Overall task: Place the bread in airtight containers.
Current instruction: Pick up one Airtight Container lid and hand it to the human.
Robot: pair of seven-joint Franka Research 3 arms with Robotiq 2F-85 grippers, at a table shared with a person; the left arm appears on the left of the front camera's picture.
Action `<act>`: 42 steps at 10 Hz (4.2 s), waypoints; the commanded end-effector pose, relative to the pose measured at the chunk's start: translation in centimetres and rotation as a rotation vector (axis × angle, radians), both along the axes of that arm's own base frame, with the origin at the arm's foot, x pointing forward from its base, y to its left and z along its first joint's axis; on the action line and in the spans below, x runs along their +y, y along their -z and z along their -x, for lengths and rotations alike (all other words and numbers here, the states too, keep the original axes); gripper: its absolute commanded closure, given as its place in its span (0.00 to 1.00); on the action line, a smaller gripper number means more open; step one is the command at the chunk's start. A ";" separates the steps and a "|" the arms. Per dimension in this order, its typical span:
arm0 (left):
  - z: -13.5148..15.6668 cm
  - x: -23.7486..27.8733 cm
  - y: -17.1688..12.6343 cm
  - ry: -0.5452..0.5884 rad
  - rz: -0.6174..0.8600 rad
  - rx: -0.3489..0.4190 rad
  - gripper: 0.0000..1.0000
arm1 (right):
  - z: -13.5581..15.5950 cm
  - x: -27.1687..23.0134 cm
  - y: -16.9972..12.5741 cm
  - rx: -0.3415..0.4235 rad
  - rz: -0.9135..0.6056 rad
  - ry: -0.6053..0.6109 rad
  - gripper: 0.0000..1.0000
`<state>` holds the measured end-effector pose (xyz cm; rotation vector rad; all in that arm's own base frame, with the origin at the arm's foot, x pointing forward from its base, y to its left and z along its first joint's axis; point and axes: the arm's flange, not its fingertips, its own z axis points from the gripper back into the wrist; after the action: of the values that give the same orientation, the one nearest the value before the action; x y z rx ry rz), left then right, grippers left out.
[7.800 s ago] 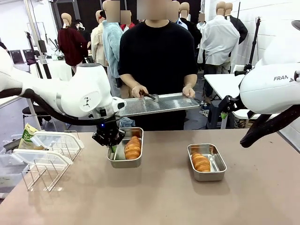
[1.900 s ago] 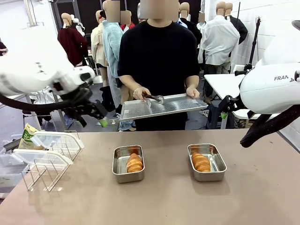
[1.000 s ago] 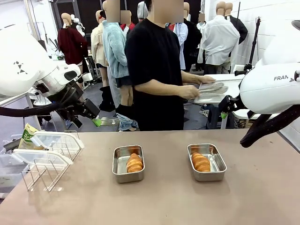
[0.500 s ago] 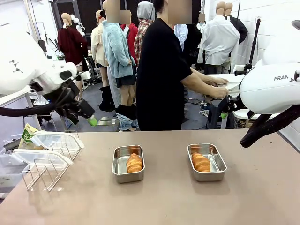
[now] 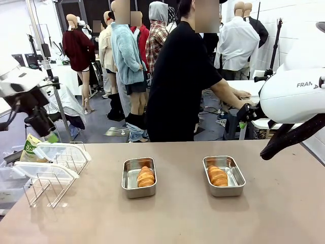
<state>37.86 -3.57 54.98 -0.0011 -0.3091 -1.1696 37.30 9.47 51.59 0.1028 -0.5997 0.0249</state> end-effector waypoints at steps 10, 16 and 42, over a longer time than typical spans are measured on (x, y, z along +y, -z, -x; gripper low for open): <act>1.8 4.0 1.3 0.601 -0.168 -0.166 0.00 | 0.0 0.1 0.0 -0.002 -0.001 0.000 0.00; 1.7 4.5 1.3 0.676 -0.173 -0.159 0.00 | 0.0 0.1 0.0 -0.002 -0.001 0.000 0.00; -3.3 6.3 13.2 0.623 -0.226 -0.093 0.00 | 0.0 0.1 0.0 -0.002 -0.001 0.000 0.00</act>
<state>40.34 1.94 42.09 0.1648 -0.2509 -1.8109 37.30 9.48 51.59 0.1028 -0.5996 0.0252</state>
